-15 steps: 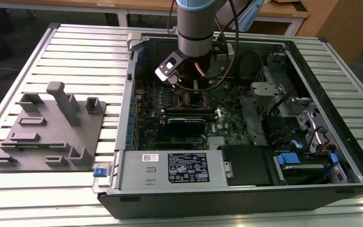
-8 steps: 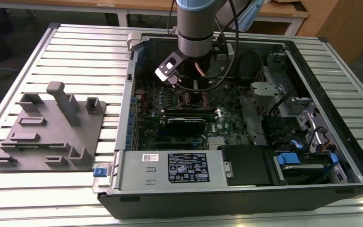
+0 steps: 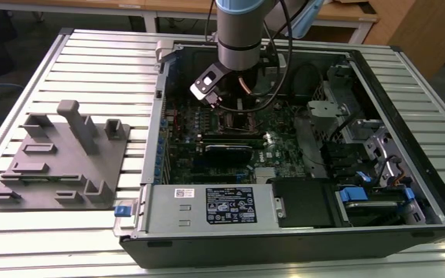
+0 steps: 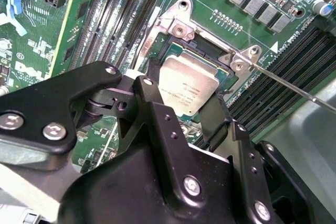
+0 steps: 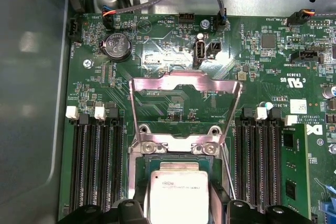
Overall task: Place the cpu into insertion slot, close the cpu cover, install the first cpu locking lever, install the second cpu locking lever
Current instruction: 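Place the cpu into insertion slot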
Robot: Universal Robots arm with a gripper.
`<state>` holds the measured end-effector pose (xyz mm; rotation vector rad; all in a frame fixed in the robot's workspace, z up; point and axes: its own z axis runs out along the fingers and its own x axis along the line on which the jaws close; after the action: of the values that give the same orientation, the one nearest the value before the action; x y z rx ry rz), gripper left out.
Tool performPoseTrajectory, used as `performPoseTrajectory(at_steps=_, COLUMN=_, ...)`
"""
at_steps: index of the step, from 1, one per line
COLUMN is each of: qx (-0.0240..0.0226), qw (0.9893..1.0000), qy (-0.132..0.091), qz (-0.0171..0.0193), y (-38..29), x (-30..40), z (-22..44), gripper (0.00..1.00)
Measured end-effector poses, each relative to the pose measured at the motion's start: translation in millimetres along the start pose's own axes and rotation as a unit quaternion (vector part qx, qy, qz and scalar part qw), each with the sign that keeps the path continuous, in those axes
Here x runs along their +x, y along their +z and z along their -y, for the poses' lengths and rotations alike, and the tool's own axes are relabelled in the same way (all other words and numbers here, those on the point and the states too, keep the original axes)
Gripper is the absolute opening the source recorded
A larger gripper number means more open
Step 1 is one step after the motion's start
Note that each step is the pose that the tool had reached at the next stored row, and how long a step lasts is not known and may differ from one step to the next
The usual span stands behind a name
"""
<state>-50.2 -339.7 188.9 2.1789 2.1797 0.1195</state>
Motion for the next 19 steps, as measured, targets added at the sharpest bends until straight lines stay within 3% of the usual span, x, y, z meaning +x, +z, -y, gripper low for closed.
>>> performPoseTrajectory(at_steps=19, qx=-0.0003, qw=1.0, qy=0.0, qz=-0.0019, y=-2.6, x=0.2, z=-0.4, gripper=0.54)
